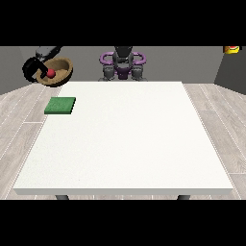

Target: Pick the cup and pour the ball into the bowl, then pick the bowl and place it on the pad

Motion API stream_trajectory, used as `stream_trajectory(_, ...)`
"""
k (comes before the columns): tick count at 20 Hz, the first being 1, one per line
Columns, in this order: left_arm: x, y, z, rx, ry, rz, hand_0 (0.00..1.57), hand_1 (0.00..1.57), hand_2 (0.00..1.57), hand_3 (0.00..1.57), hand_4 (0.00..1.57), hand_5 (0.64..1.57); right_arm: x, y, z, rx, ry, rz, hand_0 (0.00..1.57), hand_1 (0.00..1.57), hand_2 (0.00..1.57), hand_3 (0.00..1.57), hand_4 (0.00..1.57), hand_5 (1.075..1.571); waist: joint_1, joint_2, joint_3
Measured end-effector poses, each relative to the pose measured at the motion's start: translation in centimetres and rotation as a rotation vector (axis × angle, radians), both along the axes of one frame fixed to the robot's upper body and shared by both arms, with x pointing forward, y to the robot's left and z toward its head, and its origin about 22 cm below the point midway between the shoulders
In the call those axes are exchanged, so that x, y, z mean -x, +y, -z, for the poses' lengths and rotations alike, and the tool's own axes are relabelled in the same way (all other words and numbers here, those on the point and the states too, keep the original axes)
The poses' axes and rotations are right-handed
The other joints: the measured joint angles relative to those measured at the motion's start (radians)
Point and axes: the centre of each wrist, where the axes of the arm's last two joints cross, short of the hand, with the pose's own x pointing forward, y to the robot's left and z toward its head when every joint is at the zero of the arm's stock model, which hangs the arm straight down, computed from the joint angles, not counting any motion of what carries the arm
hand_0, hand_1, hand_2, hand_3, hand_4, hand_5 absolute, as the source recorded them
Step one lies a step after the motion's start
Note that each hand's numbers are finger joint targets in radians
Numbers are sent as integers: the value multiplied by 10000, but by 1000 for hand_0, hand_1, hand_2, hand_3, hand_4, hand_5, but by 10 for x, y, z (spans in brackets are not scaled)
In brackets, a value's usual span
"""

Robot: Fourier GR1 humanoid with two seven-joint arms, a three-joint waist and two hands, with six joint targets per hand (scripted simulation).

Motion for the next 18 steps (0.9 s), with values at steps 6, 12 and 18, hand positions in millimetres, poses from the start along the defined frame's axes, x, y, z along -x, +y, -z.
stream_trajectory(6,8,17,1,7,-498,-49,0,0,0,0,1211,1551,-12,-5,-9,-233,-382,103,1571,1571,1571,487,1066,1567,26,585,0)
stream_trajectory(12,8,20,-5,-49,-802,-85,0,0,0,0,1204,1555,-30,20,13,-938,-675,52,1571,1571,1571,579,1010,1571,87,949,2)
stream_trajectory(18,15,26,-10,-165,-773,-118,0,0,0,0,1190,1562,-24,6,24,-1708,-787,496,1571,1571,1571,1011,527,1568,59,889,8)
